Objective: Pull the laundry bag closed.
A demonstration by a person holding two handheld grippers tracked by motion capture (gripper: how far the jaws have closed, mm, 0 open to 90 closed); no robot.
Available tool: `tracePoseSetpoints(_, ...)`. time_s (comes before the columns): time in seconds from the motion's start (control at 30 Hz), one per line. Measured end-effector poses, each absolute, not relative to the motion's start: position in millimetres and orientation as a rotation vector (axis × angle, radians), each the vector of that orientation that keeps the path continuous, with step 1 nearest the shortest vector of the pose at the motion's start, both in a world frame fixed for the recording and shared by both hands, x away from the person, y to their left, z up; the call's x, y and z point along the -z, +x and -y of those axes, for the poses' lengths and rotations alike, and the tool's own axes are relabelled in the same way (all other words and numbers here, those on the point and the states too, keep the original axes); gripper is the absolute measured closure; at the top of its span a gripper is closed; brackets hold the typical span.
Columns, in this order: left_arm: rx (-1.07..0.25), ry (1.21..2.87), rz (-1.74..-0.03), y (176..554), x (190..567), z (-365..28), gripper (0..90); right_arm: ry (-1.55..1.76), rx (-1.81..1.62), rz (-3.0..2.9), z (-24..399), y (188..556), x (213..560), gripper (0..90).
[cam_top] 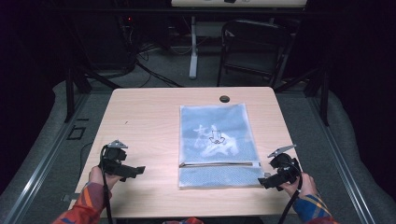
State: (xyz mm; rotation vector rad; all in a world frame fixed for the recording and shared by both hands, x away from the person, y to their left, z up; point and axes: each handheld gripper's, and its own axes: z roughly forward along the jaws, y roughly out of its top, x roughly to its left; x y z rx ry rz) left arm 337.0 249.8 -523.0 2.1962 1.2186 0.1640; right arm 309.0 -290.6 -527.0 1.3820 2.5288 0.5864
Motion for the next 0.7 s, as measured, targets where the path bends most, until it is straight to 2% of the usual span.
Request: tracePoseSetpoints(0.7,-0.162,2.284,-1.148,338,522,-232,0.7,1.332,-0.589,-2.571,276,313,521,0.0)
